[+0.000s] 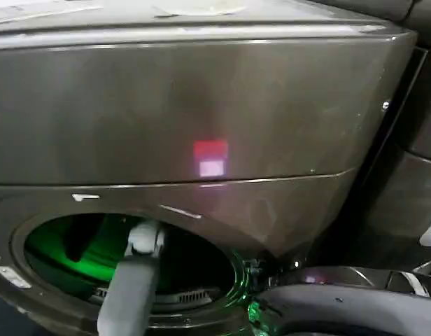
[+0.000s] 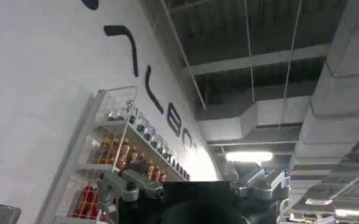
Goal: Grasp the clothes from the dryer.
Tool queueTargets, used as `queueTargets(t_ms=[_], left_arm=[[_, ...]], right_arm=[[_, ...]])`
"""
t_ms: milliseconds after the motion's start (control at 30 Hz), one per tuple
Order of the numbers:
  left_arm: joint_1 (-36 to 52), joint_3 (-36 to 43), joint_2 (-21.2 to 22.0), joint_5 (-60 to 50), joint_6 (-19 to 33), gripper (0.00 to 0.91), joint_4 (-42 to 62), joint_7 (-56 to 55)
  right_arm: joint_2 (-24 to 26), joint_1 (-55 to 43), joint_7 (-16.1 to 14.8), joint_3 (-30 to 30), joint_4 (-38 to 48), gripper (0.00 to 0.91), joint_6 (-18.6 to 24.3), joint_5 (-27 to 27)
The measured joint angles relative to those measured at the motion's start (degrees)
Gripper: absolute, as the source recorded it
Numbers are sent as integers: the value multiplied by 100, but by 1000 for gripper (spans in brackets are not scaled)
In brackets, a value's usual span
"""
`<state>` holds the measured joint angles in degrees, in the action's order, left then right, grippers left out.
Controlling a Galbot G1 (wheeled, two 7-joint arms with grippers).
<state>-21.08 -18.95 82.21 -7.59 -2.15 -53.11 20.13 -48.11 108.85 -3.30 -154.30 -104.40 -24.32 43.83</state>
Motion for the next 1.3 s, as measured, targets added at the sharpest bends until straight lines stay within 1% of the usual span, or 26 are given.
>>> queueTargets(t_ms=[233, 400, 567, 733, 900, 1167, 1200, 1267, 1300], left_arm=[[1181, 747, -43, -1187, 360, 907, 1701, 1583], [1938, 1324, -38, -1764, 469, 907, 2847, 2336], [2520, 2006, 31, -2122, 493, 907, 3734, 2873], [2924, 2685, 133, -2317, 559, 907, 4390, 3277], [3137, 3261, 227, -2475, 532, 907, 4843, 3473], [3187, 3673, 305, -2432, 404, 907, 5139, 3328], [3205, 3710, 305, -2420, 403, 842, 5164, 3303], [3244, 3761, 310, -2387, 395, 535, 5204, 3264], [3269, 3786, 319, -2374, 393, 353, 5224, 3250]], right_arm=[[-29, 63, -24, -100, 61, 907, 1, 3], [-39, 44, -25, -90, 39, 907, 0, 3], [-79, 55, -34, -106, 41, 907, 0, 4], [-101, 59, -49, -112, 26, 907, -2, 10], [-120, 59, -58, -112, 5, 907, -1, 13], [-137, 5, -72, -43, -46, 907, 11, 13], [-137, -3, -72, -39, -48, 907, 13, 12], [-143, -21, -73, -21, -53, 907, 14, 10], [-148, -29, -73, -14, -58, 907, 15, 9]])
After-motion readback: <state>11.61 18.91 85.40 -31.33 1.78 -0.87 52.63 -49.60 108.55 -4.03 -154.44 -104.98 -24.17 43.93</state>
